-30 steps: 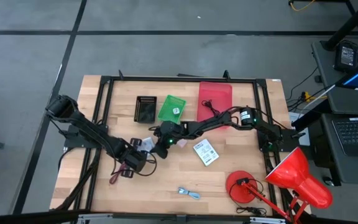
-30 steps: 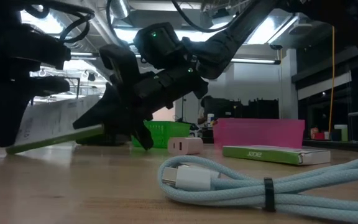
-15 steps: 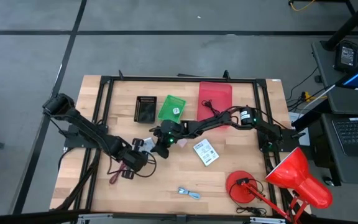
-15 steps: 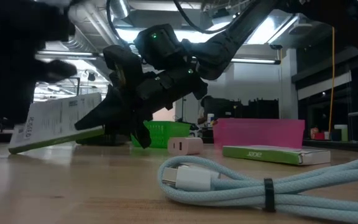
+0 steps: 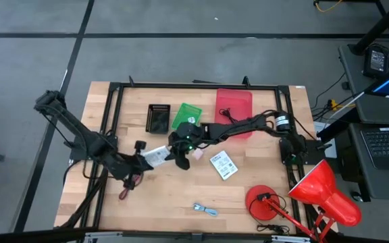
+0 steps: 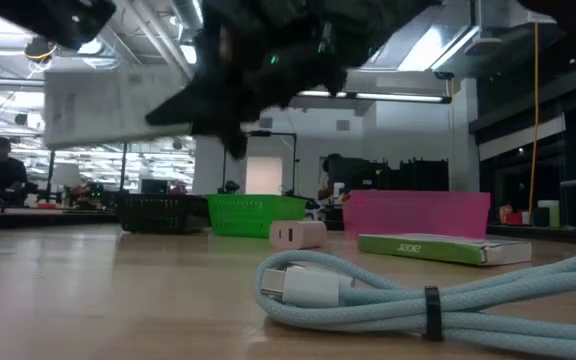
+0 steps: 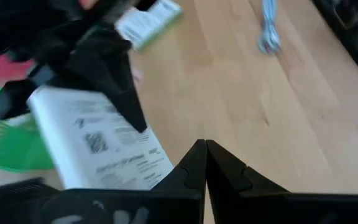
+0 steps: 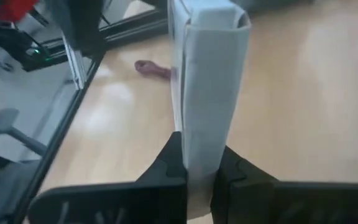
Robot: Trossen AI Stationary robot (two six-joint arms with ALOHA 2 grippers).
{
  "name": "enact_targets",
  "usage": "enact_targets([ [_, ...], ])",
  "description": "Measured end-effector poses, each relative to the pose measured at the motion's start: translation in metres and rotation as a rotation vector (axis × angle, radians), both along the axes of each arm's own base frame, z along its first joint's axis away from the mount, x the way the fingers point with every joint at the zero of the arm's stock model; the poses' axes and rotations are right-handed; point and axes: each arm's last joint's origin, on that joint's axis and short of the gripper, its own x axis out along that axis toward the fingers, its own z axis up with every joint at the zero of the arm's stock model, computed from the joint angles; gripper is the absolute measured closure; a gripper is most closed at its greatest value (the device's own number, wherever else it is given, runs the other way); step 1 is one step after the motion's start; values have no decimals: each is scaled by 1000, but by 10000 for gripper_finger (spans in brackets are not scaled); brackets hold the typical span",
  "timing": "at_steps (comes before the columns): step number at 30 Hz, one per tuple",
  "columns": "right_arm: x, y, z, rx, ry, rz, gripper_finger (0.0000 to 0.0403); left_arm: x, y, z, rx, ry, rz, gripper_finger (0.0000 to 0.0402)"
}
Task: Pick and place items into bin
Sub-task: Put the left white box into the black bin
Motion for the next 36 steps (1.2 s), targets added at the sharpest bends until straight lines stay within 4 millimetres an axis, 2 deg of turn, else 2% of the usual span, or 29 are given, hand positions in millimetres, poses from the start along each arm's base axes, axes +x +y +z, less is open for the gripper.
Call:
enact_targets([
  [8,-23,1,54,-271,-50,-45,389,-16,9,19,60,-166,86,400],
  [11,-33,1,64,-299,-46,-58,389,-18,11,21,64,-173,94,400],
  [16,-63,-5,77,-351,-69,-123,389,-18,13,21,106,-203,143,394],
  [22,-91,-6,77,-376,-218,-167,389,-12,23,12,187,-294,322,374],
  [27,-109,-8,73,-386,-311,-178,389,-1,30,8,125,-369,404,338],
  [32,-111,-10,69,-419,-331,-173,389,11,37,14,57,-422,417,288],
  [36,-115,-11,58,-422,-291,-165,390,15,43,15,57,-434,448,249],
])
